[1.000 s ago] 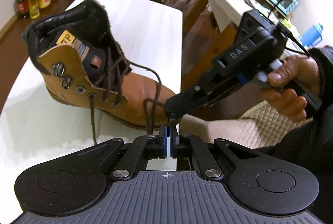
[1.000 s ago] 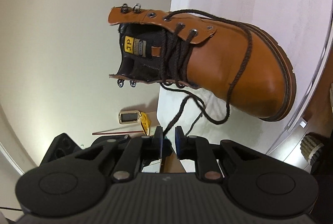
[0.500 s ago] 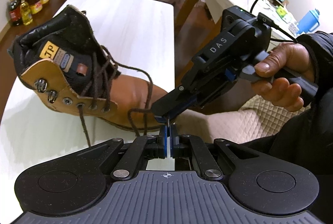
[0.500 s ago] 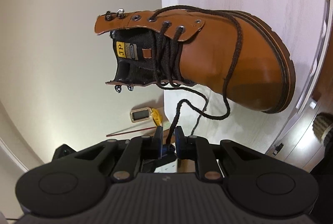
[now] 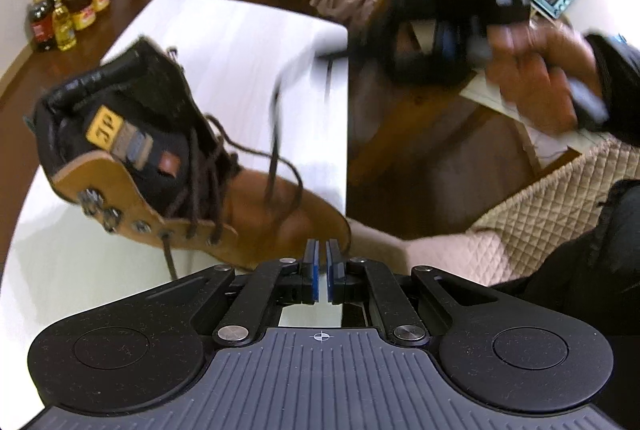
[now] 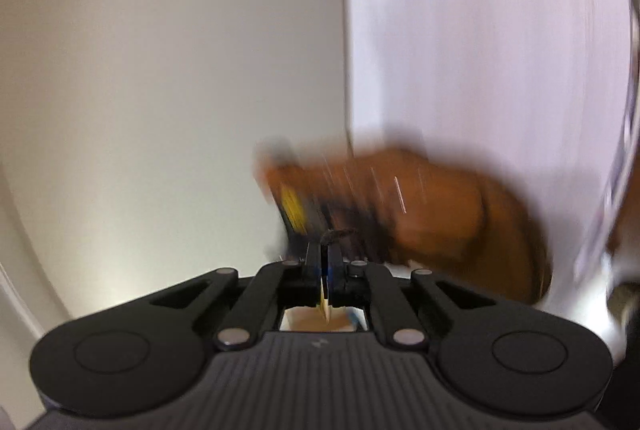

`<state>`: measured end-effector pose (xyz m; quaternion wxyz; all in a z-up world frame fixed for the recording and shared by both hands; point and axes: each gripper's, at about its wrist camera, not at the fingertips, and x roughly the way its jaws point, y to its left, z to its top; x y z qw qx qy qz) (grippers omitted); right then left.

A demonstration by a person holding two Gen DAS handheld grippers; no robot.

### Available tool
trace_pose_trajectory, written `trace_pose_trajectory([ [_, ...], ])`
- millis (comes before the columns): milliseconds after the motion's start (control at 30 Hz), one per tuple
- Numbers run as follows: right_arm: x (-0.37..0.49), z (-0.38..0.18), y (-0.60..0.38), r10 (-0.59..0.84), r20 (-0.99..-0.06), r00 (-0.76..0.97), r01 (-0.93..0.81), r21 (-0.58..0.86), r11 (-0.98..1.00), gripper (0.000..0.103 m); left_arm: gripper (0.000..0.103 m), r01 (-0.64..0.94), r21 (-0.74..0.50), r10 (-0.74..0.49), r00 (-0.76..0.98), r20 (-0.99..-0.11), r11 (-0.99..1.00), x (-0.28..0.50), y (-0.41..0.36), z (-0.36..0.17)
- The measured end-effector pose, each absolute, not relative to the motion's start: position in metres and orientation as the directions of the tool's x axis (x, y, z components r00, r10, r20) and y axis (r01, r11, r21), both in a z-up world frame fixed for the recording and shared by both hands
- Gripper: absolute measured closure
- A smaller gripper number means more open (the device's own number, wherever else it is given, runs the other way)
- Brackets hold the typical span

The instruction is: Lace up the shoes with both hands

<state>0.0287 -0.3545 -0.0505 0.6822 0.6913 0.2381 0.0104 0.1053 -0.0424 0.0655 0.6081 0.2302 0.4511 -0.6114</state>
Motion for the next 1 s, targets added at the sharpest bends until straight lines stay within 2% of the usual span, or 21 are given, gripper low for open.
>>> trace_pose_trajectory([
  [67, 0.012, -0.008, -0.405, 0.150, -0.282, 0.948, 0.265, 0.956, 0.124, 0.099, 0.097, 0.955, -0.249, -0.543, -0.123, -0.831, 0.164, 0.113, -0.041, 0.075],
  [133, 0.003, 0.018, -0.429, 0.063, -0.235, 0.970, 0.221, 0.960, 0.174, 0.099, 0.097, 0.958, -0.218, -0.546, -0.084, -0.834, 0.186, 0.121, -0.038, 0.086],
  [267, 0.021, 0.003, -0.421, 0.151, -0.234, 0.960, 0.212, 0.966, 0.146, 0.099, 0.092, 0.961, -0.139, -0.532, 0.008, -0.847, 0.237, 0.143, -0.038, 0.106],
  [367, 0.040, -0.032, -0.394, 0.254, -0.247, 0.935, 0.235, 0.969, 0.078, 0.099, 0.077, 0.960, -0.080, -0.505, 0.068, -0.860, 0.267, 0.161, -0.046, 0.116],
  [533, 0.054, -0.084, -0.346, 0.348, -0.222, 0.911, 0.261, 0.963, -0.070, 0.099, 0.073, 0.975, -0.021, -0.450, 0.083, -0.889, 0.223, 0.183, -0.068, 0.116],
  [700, 0.046, -0.097, -0.319, 0.320, -0.217, 0.922, 0.266, 0.957, -0.117, 0.099, 0.068, 0.998, -0.018, -0.408, 0.011, -0.913, 0.067, 0.202, -0.092, 0.100],
  [833, 0.035, -0.102, -0.299, 0.244, -0.230, 0.942, 0.266, 0.956, -0.128, 0.099, 0.066, 0.998, -0.033, -0.380, -0.047, -0.924, -0.045, 0.216, -0.101, 0.085],
  [1000, 0.024, -0.102, -0.277, 0.108, -0.254, 0.961, 0.266, 0.957, -0.118, 0.099, 0.064, 0.956, -0.164, -0.296, -0.234, -0.926, -0.245, 0.242, -0.111, 0.058],
])
